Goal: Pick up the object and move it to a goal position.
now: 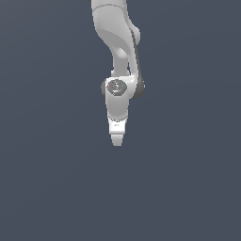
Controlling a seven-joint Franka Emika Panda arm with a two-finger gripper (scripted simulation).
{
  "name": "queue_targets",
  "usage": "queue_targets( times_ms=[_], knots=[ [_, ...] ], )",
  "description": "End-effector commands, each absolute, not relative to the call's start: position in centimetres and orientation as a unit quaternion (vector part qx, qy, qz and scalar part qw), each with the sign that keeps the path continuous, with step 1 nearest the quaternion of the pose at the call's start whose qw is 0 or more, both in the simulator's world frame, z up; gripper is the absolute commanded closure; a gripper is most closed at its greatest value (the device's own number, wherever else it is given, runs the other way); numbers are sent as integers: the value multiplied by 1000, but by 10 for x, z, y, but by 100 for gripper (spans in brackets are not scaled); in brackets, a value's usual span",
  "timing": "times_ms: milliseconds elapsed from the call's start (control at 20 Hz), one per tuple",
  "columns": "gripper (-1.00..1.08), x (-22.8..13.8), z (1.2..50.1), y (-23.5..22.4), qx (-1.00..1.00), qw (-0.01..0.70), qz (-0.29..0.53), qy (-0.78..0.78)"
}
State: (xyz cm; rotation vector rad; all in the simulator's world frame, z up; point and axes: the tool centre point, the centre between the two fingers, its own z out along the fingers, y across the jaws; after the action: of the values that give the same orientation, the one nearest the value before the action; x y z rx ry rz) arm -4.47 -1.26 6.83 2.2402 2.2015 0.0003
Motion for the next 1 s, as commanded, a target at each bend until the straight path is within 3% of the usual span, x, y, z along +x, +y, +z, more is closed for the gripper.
queue_targets(
  times_ms=[0, 600, 650, 950],
  knots=[
    [-92, -45, 61, -12, 713, 0, 0, 701],
    [-92, -45, 22, -12, 712, 0, 0, 703],
    [108, -45, 22, -12, 712, 0, 0, 703],
    [108, -45, 22, -12, 712, 0, 0, 703]
  ],
)
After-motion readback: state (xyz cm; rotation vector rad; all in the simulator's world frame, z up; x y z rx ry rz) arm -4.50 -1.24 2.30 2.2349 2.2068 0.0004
